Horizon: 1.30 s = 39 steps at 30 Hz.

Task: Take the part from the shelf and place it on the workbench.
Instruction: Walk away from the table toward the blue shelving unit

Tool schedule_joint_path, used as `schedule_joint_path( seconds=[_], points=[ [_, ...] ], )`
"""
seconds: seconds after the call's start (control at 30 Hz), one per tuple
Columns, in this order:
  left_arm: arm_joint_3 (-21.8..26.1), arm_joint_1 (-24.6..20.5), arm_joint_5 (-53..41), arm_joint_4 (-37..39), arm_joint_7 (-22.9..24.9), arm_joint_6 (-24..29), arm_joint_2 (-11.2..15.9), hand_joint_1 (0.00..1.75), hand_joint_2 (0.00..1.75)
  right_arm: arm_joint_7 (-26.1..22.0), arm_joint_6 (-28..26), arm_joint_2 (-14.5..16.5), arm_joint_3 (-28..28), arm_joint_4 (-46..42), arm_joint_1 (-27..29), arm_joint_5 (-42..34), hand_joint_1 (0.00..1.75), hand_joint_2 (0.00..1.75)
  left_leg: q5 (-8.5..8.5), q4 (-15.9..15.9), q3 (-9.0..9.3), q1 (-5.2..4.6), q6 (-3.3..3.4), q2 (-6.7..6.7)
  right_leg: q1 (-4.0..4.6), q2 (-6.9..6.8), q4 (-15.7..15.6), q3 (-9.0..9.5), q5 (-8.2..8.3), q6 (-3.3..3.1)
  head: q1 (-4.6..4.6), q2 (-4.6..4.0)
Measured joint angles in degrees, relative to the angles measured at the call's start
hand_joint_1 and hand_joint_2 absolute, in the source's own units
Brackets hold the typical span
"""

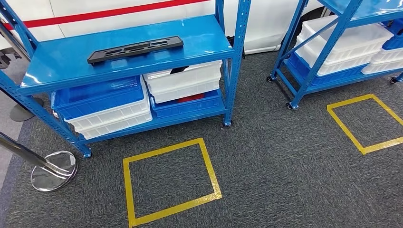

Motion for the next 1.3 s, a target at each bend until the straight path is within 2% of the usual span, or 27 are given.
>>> schedule_joint_path(
  seconds=[0.07, 0.13, 0.17, 0.23, 0.27, 0.33, 0.37, 0.4, 0.43, 0.5, 0.53, 0.57, 0.6, 0.7, 0.73, 0.77, 0.83, 0.87, 0.9, 0.93, 0.97, 1.0, 1.07, 1.1, 1.17, 1.23, 1.3],
  points=[
    [0.0, -0.2, 0.0, 0.0, 0.1, 0.0, 0.2, 0.00, 0.00, -0.2, -0.1, 0.0, 0.0, 0.0, -0.1, 0.1, 0.00, 0.00, 1.45, -5.8, 2.93, -0.55, 0.89, 0.84, 0.04, -0.35, 0.0, 0.01, 0.01, 0.30, 0.00, 0.00],
    [0.0, -0.2, 0.0, 0.0, 0.1, 0.0, 0.3, 0.00, 0.00, -0.3, -0.2, 0.0, 0.0, 0.1, -0.2, 0.1, 0.00, 0.00, 1.48, -6.8, 3.20, -0.88, 1.24, 0.95, -0.04, -0.63, -0.1, 0.04, 0.12, 0.88, 0.00, 0.00],
    [0.0, -0.1, 0.0, 0.0, 0.1, 0.0, 0.3, 0.00, 0.00, -0.3, -0.2, 0.0, 0.0, 0.1, -0.2, 0.2, 0.00, 0.00, 1.75, -7.2, 3.37, -0.70, 1.43, 0.76, -0.05, -0.62, -0.1, 0.09, 0.13, 1.19, -0.01, 0.00],
    [0.0, 0.0, 0.0, 0.0, 0.2, 0.0, 0.4, 0.00, 0.00, -0.3, -0.2, 0.0, 0.0, 0.1, -0.3, 0.2, 0.00, 0.00, 2.49, -8.1, 3.72, -0.22, 1.87, 0.43, -0.05, 0.71, 1.5, -0.54, -1.16, 1.77, 0.00, 0.00],
    [0.0, -0.1, 0.0, 0.0, 0.2, 0.0, 0.4, 0.00, 0.00, -0.3, -0.2, 0.1, 0.0, 0.1, -0.2, 0.2, 0.00, 0.00, 2.85, -8.5, 3.84, 0.02, 2.02, 0.32, -0.11, 1.68, 3.9, -1.63, -2.74, 2.01, 0.00, 0.00],
    [0.0, -0.2, 0.0, 0.0, 0.2, 0.0, 0.4, 0.00, 0.00, -0.3, -0.2, 0.4, 0.0, 0.1, -0.1, 0.2, 0.00, 0.00, 3.03, -8.6, 3.63, -0.01, 2.17, 0.07, -0.37, 3.05, 11.2, -5.09, -6.49, 2.39, 0.00, 0.00],
    [0.0, -0.2, 0.0, 0.0, 0.2, 0.0, 0.4, 0.00, 0.00, -0.3, -0.2, 0.6, 0.0, 0.1, -0.1, 0.2, 0.00, 0.00, 3.01, -8.5, 3.57, 0.01, 2.15, -0.10, -0.52, 3.22, 14.2, -6.56, -7.43, 2.59, 0.00, 0.00],
    [0.0, -0.1, 0.0, 0.0, 0.1, 0.0, 0.4, 0.00, 0.00, -0.3, -0.2, 0.7, 0.0, 0.1, 0.0, 0.2, 0.00, 0.00, 2.97, -8.4, 3.56, 0.05, 2.08, -0.30, -0.69, 3.27, 15.4, -7.21, -7.20, 2.80, 0.00, 0.00],
    [0.0, -0.1, 0.0, 0.0, 0.1, 0.0, 0.4, 0.00, 0.00, -0.2, -0.2, 0.8, -0.1, 0.1, 0.0, 0.2, 0.00, 0.00, 2.89, -8.3, 3.57, 0.13, 1.96, -0.52, -0.89, 3.27, 14.3, -6.78, -5.83, 2.99, 0.00, 0.00],
    [0.0, -0.1, 0.0, 0.0, -0.1, 0.0, 0.4, 0.00, 0.00, -0.1, -0.2, 0.9, -0.1, 0.1, 0.1, 0.3, 0.00, 0.00, 2.51, -7.6, 3.49, 0.33, 1.43, -0.99, -1.37, 3.40, 7.1, -3.44, -1.75, 3.32, 0.00, 0.00],
    [0.0, -0.2, 0.0, 0.0, -0.2, 0.0, 0.4, 0.00, 0.00, 0.0, -0.2, 0.9, -0.1, 0.1, 0.2, 0.3, 0.00, 0.00, 2.22, -7.1, 3.31, 0.30, 1.02, -1.19, -1.42, 3.61, 3.7, -1.99, -0.45, 3.29, 0.00, 0.00],
    [0.0, -0.2, -0.1, 0.0, -0.3, 0.0, 0.4, 0.00, 0.00, 0.0, -0.2, 0.9, -0.1, 0.1, 0.2, 0.3, 0.00, 0.00, 1.98, -6.6, 3.10, 0.24, 0.64, -1.34, -1.43, 3.77, 1.6, -1.13, 0.17, 3.13, 0.00, 0.00],
    [0.0, -0.2, -0.1, 0.0, -0.4, 0.0, 0.4, 0.00, 0.00, 0.0, -0.2, 0.9, -0.2, 0.1, 0.1, 0.3, 0.00, 0.00, 1.82, -6.4, 2.90, 0.15, 0.29, -1.43, -1.34, 3.91, 0.9, -0.91, 0.10, 2.84, -0.01, 0.00],
    [0.0, -0.2, 0.0, 0.0, -0.4, 0.0, 0.4, 0.00, 0.00, -0.3, -0.4, 0.8, -0.6, 0.1, 0.0, 0.3, 0.00, 0.00, 1.42, -5.9, 2.65, 0.30, -0.55, -1.49, -1.19, 3.71, 0.9, -1.05, 0.19, 1.65, -0.01, 0.00],
    [0.0, -0.2, 0.0, 0.0, -0.5, 0.0, 0.4, 0.00, 0.00, -0.5, -0.4, 0.7, -0.6, 0.1, 0.0, 0.3, 0.00, 0.00, 0.56, -4.7, 2.15, 0.41, -0.83, -1.34, -1.24, 3.49, 0.8, -1.04, 0.26, 1.25, -0.01, 0.00],
    [0.0, -0.2, 0.0, 0.0, -0.7, 0.0, 0.5, 0.00, 0.00, -0.7, -0.4, 0.5, -0.6, 0.1, 0.0, 0.4, 0.00, 0.44, -0.89, -2.3, 1.09, 0.48, -1.07, -1.15, -1.28, 3.21, 0.7, -1.03, 0.32, 0.91, -0.02, 0.00],
    [0.0, -0.2, 0.1, 0.0, -1.1, 0.0, 0.4, 0.00, 0.00, -1.0, -0.4, 0.0, -0.6, 0.1, 0.1, 0.5, 0.00, 1.31, -4.58, 5.2, -2.37, 0.54, -1.40, -0.79, -1.10, 2.54, 0.7, -1.06, 0.26, 0.51, -0.02, 0.00],
    [0.0, -0.2, 0.1, 0.0, -1.2, 0.0, 0.4, 0.00, 0.00, -1.1, -0.4, -0.1, -0.6, 0.1, 0.1, 0.6, 0.00, 1.75, -5.75, 8.5, -4.01, 0.55, -1.46, -0.73, -0.98, 2.16, 0.8, -1.04, 0.21, 0.43, -0.02, 0.00],
    [0.0, -0.2, 0.1, 0.0, -1.3, 0.0, 0.4, 0.00, 0.00, -1.1, -0.4, -0.2, -0.6, 0.1, 0.1, 0.7, 0.00, 1.31, -5.90, 10.2, -4.88, 0.54, -1.42, -0.67, -0.84, 1.74, 0.8, -1.00, 0.15, 0.37, -0.02, 0.00],
    [0.0, -0.1, 0.1, 0.0, -1.4, 0.0, 0.4, 0.00, 0.00, -1.2, -0.4, -0.3, -0.6, 0.1, 0.1, 0.8, 0.00, 0.87, -4.97, 9.7, -4.73, 0.53, -1.27, -0.58, -0.71, 1.29, 0.8, -0.91, 0.08, 0.34, -0.02, 0.00],
    [0.0, -0.1, 0.2, 0.0, -1.4, 0.0, 0.4, 0.00, 0.00, -1.2, -0.4, -0.3, -0.6, 0.1, 0.0, 0.9, 0.00, 0.44, -3.13, 7.0, -3.47, 0.47, -0.97, -0.26, -0.58, 0.80, 0.8, -0.76, -0.01, 0.34, -0.02, 0.00],
    [0.0, -0.1, 0.2, 0.0, -1.3, 0.0, 0.4, 0.00, 0.00, -1.2, -0.5, -0.3, -0.6, 0.1, 0.0, 1.0, 0.00, 0.00, -1.06, 2.8, -1.46, 0.28, -0.50, 0.46, -0.46, 0.38, 0.8, -0.59, -0.11, 0.40, -0.02, 0.00],
    [0.0, -0.3, 0.3, 0.0, -1.3, 0.0, 0.5, 0.00, 0.00, -1.2, -0.8, -0.3, -0.6, 0.2, 0.0, 1.1, 0.00, 0.00, 1.29, -4.0, 1.84, -0.29, 0.42, 1.86, -0.27, -0.39, 0.8, -0.37, -0.33, 0.82, -0.01, 0.00],
    [0.0, -0.3, 0.3, 0.0, -1.3, 0.0, 0.5, 0.00, 0.00, -1.2, -1.0, -0.3, -0.6, 0.2, -0.1, 1.1, 0.00, 0.00, 1.54, -5.5, 2.50, -0.58, 0.74, 2.19, -0.27, -0.64, 0.8, -0.33, -0.37, 1.10, -0.01, 0.00],
    [0.0, -0.1, 0.4, 0.0, -1.2, 0.0, 0.5, 0.00, 0.00, -1.2, -1.3, -0.3, -0.6, 0.2, -0.4, 1.1, 0.00, 0.00, 1.63, -6.1, 2.44, -0.77, 1.17, 1.82, -0.32, -1.15, 0.5, -0.13, -0.27, 1.75, 0.00, 0.00],
    [0.0, 0.0, 0.4, 0.0, -1.1, 0.0, 0.5, 0.00, 0.00, -1.1, -1.6, -0.3, -0.6, 0.2, -0.6, 1.2, 0.00, 0.00, 2.19, -7.1, 2.84, -0.48, 1.70, 1.38, -0.40, -0.29, 1.1, -0.13, -0.94, 2.32, 0.00, 0.00],
    [0.0, -0.2, 0.4, 0.0, -1.0, -0.1, 0.4, 0.00, 0.00, -0.9, -2.0, -0.1, -0.6, 0.2, -0.4, 1.4, 0.00, 0.00, 2.77, -7.8, 3.20, -0.16, 2.17, 1.04, -0.55, 1.81, 5.6, -2.14, -3.84, 2.69, 0.00, 0.00]
  ],
)
